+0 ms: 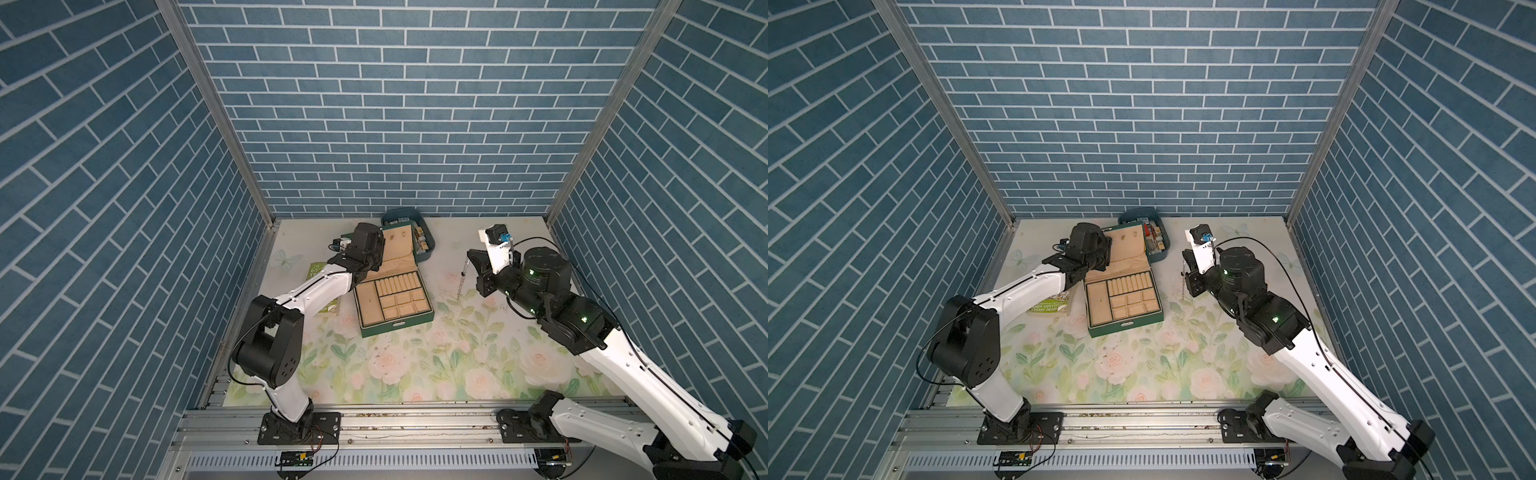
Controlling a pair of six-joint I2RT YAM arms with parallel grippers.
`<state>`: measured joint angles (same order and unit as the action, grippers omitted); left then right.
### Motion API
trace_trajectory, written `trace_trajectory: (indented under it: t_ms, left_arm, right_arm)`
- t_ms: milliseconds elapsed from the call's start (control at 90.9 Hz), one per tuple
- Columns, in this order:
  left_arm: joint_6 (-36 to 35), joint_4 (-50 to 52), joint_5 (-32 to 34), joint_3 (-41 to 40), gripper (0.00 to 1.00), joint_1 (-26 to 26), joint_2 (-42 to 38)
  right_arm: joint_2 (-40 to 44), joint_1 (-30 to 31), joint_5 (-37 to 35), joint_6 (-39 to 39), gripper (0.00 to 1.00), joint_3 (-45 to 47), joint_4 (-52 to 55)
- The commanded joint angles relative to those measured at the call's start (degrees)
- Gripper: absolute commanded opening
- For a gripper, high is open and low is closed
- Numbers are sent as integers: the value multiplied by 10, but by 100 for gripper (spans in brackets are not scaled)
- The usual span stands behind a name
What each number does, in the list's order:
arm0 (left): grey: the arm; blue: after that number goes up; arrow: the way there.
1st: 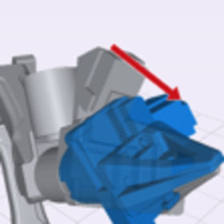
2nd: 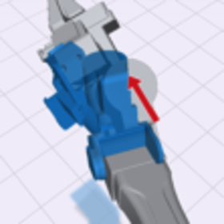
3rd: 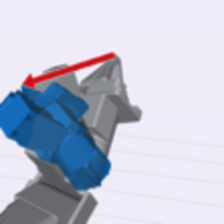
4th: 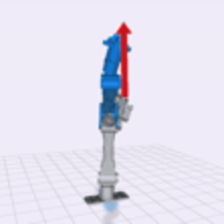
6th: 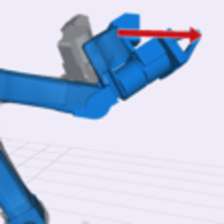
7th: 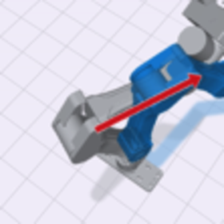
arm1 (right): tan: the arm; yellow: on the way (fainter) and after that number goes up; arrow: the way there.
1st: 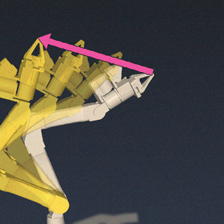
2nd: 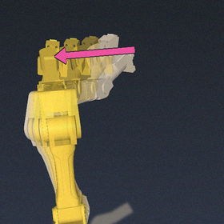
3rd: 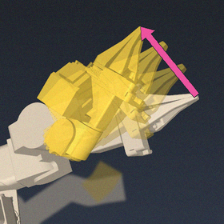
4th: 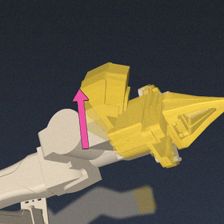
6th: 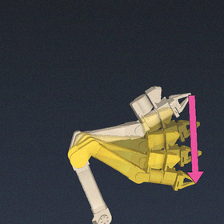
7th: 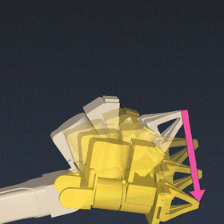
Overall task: Put jewelry chain into jewelry box
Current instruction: Open the fastener on the jewelry box.
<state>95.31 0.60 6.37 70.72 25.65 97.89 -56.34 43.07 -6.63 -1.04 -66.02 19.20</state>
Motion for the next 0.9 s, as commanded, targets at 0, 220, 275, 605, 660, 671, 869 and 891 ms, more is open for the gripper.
trace_trajectory:
  t_ms: [0,220,275,605,660,671,869,891]
  left_arm:
    - [-6,10,3,21,46,1,13]
    - [-6,17,4,36,45,1,28]
    - [-5,17,4,38,46,2,31]
    - [10,45,38,57,41,16,42]
    - [14,47,45,57,39,19,42]
    - [14,48,47,58,38,19,43]
    - [22,55,59,60,32,22,44]
    - [22,55,59,58,31,22,43]
  right_arm:
    - [10,3,-11,15,0,1,-11]
    - [12,3,-12,16,0,2,-12]
    - [14,2,-13,17,0,3,-12]
    - [20,3,-14,17,0,9,-15]
    - [22,3,-13,17,0,10,-16]
    - [21,3,-13,17,0,10,-16]
    - [29,2,-15,18,0,14,-15]
    - [30,2,-15,18,0,14,-15]
